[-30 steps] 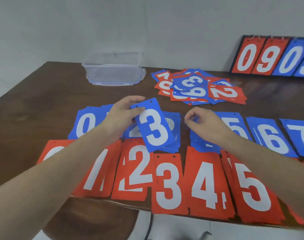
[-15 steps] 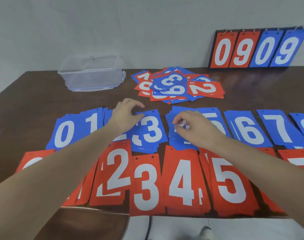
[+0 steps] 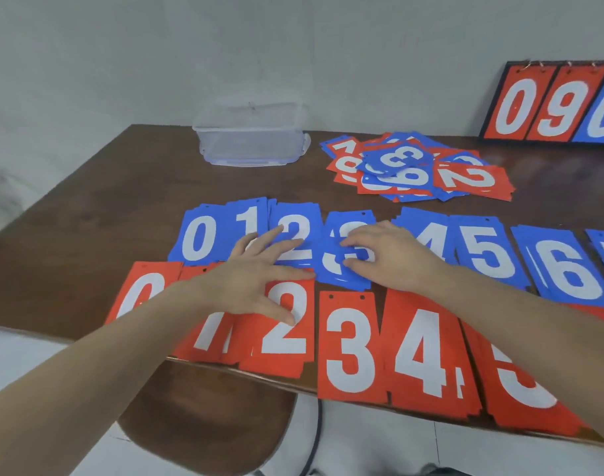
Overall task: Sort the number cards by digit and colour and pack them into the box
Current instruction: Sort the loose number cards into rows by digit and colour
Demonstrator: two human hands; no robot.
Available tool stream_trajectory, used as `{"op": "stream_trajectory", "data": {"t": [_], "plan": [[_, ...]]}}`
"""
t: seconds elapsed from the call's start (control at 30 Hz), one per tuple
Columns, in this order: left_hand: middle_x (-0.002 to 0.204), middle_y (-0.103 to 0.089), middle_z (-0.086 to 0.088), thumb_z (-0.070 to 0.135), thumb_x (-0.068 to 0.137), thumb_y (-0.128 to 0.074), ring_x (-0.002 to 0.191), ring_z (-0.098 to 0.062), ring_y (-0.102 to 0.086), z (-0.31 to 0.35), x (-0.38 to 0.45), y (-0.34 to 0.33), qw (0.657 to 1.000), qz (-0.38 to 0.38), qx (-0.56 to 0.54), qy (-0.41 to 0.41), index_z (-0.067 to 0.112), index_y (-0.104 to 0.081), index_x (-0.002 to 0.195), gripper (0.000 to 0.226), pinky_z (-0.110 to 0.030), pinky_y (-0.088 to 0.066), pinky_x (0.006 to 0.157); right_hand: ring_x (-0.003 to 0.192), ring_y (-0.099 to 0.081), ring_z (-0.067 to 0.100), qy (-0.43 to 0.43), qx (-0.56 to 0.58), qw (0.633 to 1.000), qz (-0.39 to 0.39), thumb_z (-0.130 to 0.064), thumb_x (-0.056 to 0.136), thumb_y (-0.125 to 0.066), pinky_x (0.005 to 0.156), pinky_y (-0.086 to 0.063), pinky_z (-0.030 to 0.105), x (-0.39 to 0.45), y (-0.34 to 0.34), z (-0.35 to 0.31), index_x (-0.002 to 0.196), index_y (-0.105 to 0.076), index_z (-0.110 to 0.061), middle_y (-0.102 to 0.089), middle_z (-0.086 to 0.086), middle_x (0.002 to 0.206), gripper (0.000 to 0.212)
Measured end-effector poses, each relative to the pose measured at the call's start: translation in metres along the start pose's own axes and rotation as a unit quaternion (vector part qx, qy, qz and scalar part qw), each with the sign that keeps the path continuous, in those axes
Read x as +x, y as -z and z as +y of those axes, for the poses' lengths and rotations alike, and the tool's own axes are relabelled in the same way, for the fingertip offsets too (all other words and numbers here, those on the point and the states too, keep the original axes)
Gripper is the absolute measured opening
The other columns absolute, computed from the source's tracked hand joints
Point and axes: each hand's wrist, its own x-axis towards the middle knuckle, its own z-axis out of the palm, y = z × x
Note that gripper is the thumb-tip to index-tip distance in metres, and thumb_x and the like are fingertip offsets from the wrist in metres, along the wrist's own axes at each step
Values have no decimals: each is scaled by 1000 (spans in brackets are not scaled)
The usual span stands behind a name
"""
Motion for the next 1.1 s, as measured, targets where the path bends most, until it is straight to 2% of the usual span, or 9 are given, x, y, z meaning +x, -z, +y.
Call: {"op": "stream_trajectory", "data": {"t": [0.1,0.2,0.43,0.53,0.6,0.67,0.8,0.93,1.1], "plan": [[167,6,19,89,70,-51,148,-8,30,-5,-8,2,999,-5,22,-25,60,-40,142,79,-47,19,117,130,-42,17,1,-36,999,-16,-58,92,-59,105,-36,35,4,-5,-8,136,-60,-33,-51,-13,147,50],[166,-3,19,94,68,-42,151,-8,22,-7,-9,3,999,34,-1,-34,56,-46,140,82,-44,15,119,128,-44,16,1,-31,999,-3,-59,94,-57,104,-36,35,6,-6,-16,136,-60,-33,-52,-13,144,49],[145,-48,12,67,83,-45,141,-8,-31,-3,44,13,979,172,-98,50,36,-68,120,54,-42,-20,113,106,-49,10,-33,59,996,60,-42,98,-61,100,-43,31,10,17,22,122,-66,-29,-57,-15,113,28],[136,-55,11,62,83,-46,131,-12,-44,3,84,16,971,189,-130,65,31,-70,117,51,-36,-29,106,115,-51,10,-51,57,994,74,-37,98,-61,105,-40,31,6,31,62,118,-66,-30,-63,-13,117,22],[129,-57,12,49,91,-57,125,-14,-50,8,115,19,969,186,-146,71,31,-69,115,32,-44,-38,107,115,-49,6,-75,66,992,74,-34,99,-60,102,-36,24,3,44,88,119,-66,-29,-60,-14,120,21],[126,-59,12,33,97,-62,119,-13,-53,14,148,22,970,180,-144,75,30,-68,116,21,-49,-43,103,112,-52,7,-95,74,990,79,-30,99,-61,99,-40,25,2,57,114,119,-67,-26,-59,-13,117,21],[127,-59,8,32,99,-59,115,-13,-54,28,210,31,972,157,-147,97,26,-63,126,28,-43,-48,100,109,-56,9,-129,85,983,104,-27,98,-62,92,-46,26,8,77,162,117,-68,-25,-62,-10,117,20],[136,-56,5,32,98,-60,129,-18,-49,31,262,30,963,178,-153,131,26,-58,131,34,-42,-42,108,106,-56,7,-149,76,976,143,-29,98,-61,85,-40,23,18,89,203,113,-69,-25,-62,-12,113,18],[147,-50,0,43,95,-64,136,-21,-45,27,303,30,960,188,-136,158,23,-50,141,52,-44,-37,113,128,-48,16,-162,31,980,116,-44,95,-62,104,-41,34,28,95,245,123,-64,-29,-59,-6,133,32]]}}
